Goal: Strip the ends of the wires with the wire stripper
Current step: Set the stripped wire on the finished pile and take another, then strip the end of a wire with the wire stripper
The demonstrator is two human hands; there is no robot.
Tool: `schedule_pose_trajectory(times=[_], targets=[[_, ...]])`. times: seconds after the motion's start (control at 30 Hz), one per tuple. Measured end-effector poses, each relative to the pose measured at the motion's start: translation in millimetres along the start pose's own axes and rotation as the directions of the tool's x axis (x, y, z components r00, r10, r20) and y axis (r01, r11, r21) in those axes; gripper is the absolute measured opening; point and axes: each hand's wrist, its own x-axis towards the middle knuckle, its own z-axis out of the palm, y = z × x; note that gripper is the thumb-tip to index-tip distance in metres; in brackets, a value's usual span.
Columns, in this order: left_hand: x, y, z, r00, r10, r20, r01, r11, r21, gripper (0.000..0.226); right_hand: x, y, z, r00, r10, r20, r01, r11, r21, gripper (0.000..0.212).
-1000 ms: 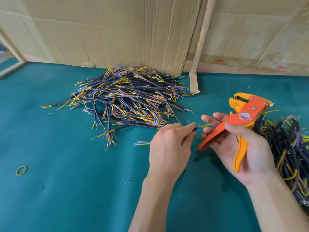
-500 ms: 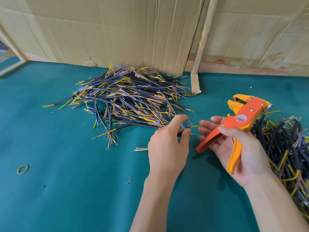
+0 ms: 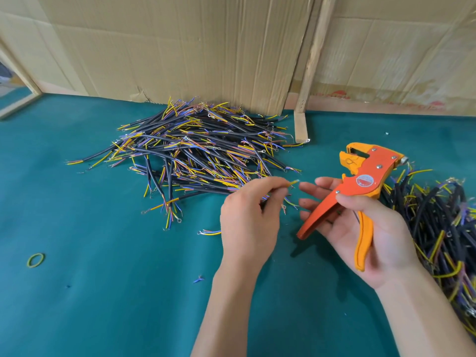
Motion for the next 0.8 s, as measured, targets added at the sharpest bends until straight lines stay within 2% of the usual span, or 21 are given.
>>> schedule_pose_trajectory(times=[0.17, 0.27, 0.47, 0.67, 0.8], targets=[[7, -2, -15, 0.991, -0.119, -0.066, 0.087, 0.928, -0.362, 0.010, -3, 1, 4, 0.990, 0.139, 0.037, -0.138, 0.990, -0.024, 0.054], [7, -2, -19, 0.985, -0.163, -0.059, 0.120, 0.888, -0.444, 0.005, -5, 6, 11, 0.969, 0.229, 0.096, -0.218, 0.969, -0.119, 0.047], [8, -8, -19, 0.974, -0.220, -0.062, 0.169, 0.877, -0.451, 0.008, -11, 13, 14, 0.913, 0.372, 0.167, -0.329, 0.914, -0.238, 0.035], [6, -8, -19, 0.984, -0.168, -0.055, 0.139, 0.927, -0.349, 0.019, -8, 18, 22, 0.924, 0.360, 0.128, -0.335, 0.925, -0.182, 0.042], [5, -7, -18, 0.991, -0.128, -0.034, 0.115, 0.957, -0.266, 0.015, -8, 18, 26, 0.925, 0.347, 0.152, -0.315, 0.928, -0.200, 0.049]])
